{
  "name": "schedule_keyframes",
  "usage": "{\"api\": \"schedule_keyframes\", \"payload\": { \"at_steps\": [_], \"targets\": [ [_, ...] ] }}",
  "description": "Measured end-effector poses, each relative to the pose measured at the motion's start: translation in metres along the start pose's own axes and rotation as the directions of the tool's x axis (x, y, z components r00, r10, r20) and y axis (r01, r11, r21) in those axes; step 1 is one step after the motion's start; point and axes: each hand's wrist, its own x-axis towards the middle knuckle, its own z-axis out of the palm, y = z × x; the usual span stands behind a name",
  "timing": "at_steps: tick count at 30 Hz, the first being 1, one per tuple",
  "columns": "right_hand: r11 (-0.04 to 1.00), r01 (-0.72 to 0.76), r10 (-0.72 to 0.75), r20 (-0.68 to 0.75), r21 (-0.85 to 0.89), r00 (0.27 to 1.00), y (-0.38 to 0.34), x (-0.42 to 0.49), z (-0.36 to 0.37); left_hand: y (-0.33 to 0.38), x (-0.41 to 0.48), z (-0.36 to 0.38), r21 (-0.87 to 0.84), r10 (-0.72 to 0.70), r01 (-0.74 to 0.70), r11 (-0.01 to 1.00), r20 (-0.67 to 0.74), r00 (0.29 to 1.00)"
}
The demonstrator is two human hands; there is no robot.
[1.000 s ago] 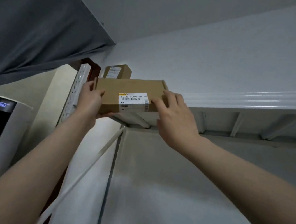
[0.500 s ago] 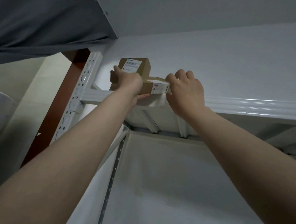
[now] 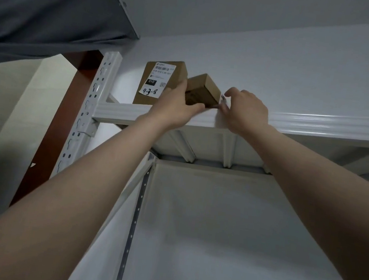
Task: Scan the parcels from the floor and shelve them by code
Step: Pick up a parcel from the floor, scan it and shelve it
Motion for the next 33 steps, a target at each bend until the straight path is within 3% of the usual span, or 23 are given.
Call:
{"api": "schedule_keyframes", "payload": {
  "at_steps": [5,11,16,22,28,33],
  "targets": [
    [0.995,-0.025,0.025,0.01,0.097,1.0,-0.002,0.003,0.0,0.007,0.002,0.016,0.378,0.182,-0.111,0.919,-0.158,0.97],
    [0.993,-0.071,0.062,0.094,0.095,0.994,-0.011,0.002,-0.006,0.008,0.014,0.03,0.3,0.272,-0.211,0.93,-0.178,0.946],
    [0.992,-0.078,0.06,0.172,0.104,0.983,-0.01,0.006,-0.012,0.008,0.029,0.027,0.221,0.264,-0.234,0.947,-0.116,0.958],
    [0.995,-0.061,0.048,0.167,0.073,0.985,-0.009,0.005,-0.01,0.004,0.049,0.03,0.327,0.329,-0.298,0.897,-0.044,0.943],
    [0.999,-0.022,0.023,0.039,-0.031,0.999,-0.01,-0.008,0.002,-0.001,0.058,0.032,0.364,0.211,-0.236,0.901,0.108,0.971],
    [0.998,-0.034,0.036,0.034,-0.043,0.999,-0.015,-0.008,0.002,-0.016,0.049,0.038,0.368,0.136,-0.201,0.908,0.194,0.972]
  ]
}}
